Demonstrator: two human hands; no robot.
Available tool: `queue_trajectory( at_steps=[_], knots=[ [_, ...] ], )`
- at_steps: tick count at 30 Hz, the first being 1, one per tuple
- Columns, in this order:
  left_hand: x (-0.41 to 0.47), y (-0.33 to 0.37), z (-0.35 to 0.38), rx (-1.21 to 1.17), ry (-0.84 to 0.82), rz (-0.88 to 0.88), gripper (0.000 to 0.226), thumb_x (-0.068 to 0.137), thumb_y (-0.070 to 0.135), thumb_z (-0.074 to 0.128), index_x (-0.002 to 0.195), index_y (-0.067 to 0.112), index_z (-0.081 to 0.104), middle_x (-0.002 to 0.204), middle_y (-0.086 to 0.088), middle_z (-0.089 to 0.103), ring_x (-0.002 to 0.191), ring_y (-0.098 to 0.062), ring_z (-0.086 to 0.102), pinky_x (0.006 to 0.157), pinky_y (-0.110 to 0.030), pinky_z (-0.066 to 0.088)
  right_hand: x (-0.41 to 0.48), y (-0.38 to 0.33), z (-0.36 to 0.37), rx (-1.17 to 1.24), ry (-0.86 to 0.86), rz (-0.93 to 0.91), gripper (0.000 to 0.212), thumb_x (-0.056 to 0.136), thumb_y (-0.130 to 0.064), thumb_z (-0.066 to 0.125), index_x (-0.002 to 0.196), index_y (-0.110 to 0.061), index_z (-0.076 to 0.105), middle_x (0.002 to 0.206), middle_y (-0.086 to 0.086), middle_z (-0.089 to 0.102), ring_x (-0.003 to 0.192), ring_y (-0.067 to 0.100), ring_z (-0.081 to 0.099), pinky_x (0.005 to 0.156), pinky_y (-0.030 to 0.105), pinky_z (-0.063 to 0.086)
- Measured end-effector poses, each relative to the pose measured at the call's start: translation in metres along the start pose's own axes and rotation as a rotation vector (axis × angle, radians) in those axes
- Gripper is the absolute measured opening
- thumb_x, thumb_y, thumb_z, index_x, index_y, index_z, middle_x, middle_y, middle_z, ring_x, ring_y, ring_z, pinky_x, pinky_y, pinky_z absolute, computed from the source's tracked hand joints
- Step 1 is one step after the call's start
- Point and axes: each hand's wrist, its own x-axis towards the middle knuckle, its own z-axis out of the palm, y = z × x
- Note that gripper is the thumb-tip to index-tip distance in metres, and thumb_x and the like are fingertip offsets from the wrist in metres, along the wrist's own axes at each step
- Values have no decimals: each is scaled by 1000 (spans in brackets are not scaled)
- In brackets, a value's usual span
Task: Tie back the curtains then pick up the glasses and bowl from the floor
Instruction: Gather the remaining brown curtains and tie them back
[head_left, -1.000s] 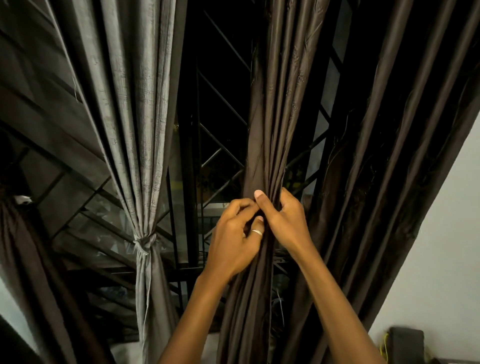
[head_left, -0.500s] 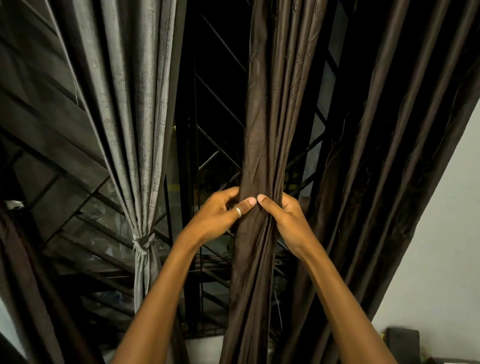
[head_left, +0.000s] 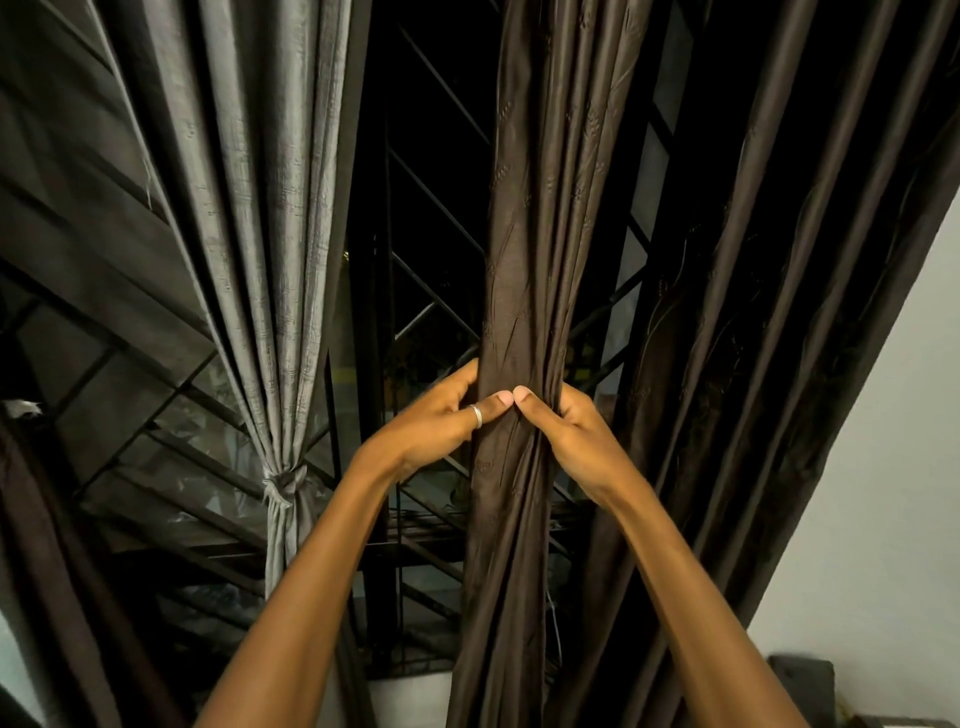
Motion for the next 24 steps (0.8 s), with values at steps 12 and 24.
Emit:
queue_trajectory(
  at_steps=[12, 24],
  knots=[
    [-3, 8, -24, 119, 33, -34, 29, 92, 27, 68, 119, 17, 68, 114, 3, 74, 107, -6, 69, 88, -16, 53, -3, -2, -8, 63, -26, 11, 31, 105, -24, 54, 133, -17, 63, 130, 0, 70, 123, 17, 66, 104, 34, 53],
    [-6, 0, -35, 229, -45, -87, 37, 93, 6, 67, 126, 20, 62, 120, -6, 68, 111, -14, 67, 95, -29, 55, -3, -1, -2, 179, -27, 40, 24, 102, -33, 58, 122, -35, 71, 130, 1, 71, 123, 19, 66, 96, 26, 55]
  ],
)
